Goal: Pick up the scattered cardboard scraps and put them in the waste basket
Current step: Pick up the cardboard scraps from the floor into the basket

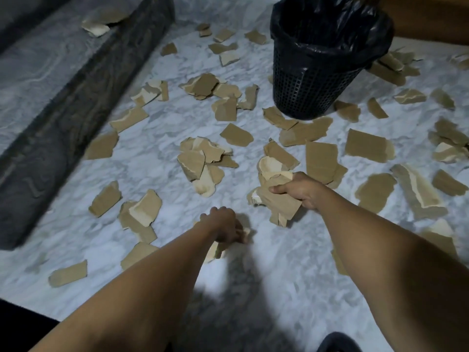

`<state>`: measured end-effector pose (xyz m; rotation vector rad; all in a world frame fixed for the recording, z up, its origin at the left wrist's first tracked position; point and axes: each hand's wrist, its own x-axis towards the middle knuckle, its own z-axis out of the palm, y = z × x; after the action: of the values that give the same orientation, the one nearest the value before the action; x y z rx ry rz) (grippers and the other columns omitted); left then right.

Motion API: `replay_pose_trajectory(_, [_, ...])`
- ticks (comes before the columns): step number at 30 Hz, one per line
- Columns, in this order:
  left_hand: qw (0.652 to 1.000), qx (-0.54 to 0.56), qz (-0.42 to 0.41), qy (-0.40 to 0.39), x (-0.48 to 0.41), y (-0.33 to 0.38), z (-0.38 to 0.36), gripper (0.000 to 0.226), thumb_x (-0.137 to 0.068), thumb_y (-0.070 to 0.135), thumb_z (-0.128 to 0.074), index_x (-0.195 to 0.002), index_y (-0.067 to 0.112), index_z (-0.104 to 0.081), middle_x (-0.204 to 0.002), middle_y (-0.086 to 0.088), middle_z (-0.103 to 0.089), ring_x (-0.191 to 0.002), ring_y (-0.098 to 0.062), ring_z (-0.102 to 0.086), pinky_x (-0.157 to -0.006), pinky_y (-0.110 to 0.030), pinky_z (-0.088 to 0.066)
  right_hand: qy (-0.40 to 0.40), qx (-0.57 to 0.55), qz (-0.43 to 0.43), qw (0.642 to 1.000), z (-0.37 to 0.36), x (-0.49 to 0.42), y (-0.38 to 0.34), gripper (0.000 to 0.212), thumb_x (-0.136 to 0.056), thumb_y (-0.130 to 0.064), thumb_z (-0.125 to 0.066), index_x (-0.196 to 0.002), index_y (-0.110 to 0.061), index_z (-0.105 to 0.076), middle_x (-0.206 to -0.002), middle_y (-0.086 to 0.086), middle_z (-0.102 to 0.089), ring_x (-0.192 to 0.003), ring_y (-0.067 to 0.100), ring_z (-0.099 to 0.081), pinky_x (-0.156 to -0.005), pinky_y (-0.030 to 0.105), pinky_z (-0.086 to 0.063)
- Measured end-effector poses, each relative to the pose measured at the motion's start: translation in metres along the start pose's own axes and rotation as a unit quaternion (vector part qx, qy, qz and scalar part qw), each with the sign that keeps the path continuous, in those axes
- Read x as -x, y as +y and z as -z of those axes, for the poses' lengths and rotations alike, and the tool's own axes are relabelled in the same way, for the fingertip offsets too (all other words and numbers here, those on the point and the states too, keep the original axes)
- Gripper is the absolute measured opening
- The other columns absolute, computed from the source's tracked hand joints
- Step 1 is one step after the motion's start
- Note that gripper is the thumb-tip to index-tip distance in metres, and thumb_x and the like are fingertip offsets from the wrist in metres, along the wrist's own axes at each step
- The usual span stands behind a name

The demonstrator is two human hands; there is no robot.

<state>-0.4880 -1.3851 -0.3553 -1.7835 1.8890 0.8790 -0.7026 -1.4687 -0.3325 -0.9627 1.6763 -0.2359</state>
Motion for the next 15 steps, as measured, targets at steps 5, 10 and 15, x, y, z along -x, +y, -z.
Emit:
replay_pose_trajectory(5, [0.998,-0.043,0.031,0.033,0.027,-0.046,-0.011,0.061,-0.080,0.021,-0.071,-0.136,0.011,-0.050,-0.153,-0.005,-0.018,-0.130,-0.035,-0.028,-0.095,-0.051,-0.046,-0.078,0.007,0.034,0.996,-0.058,0.004,-0.049,0.077,-0.057,-0.028,-0.095,-0.119,-0.007,-0.055,-0.112,0.013,-0.068,-0.096,0.031,-0.069,-0.084,0.053,-0.058])
replay_pose_trajectory(10, [0.995,0.012,-0.026,0.091,0.031,-0.056,-0.032,0.028,-0.080,0.010,-0.067,-0.107,0.008,-0.063,-0.121,-0.014,-0.053,-0.102,-0.030,-0.053,-0.081,-0.033,-0.050,-0.232,0.069,0.011,0.970,-0.126,-0.001,-0.100,0.059,-0.069,-0.017,-0.090,-0.119,-0.002,-0.062,-0.104,0.016,-0.074,-0.096,0.032,-0.073,-0.089,0.054,-0.056])
replay_pose_trajectory(15, [0.954,0.271,0.055,0.111,0.050,-0.075,-0.024,0.013,-0.074,0.014,-0.065,-0.084,0.017,-0.057,-0.082,0.000,-0.064,-0.075,-0.019,-0.061,-0.058,-0.025,-0.047,-0.315,0.058,0.036,0.947,-0.187,-0.002,-0.153,0.034,-0.082,-0.018,-0.080,-0.107,-0.002,-0.063,-0.095,0.012,-0.072,-0.084,0.025,-0.071,-0.084,0.042,-0.057])
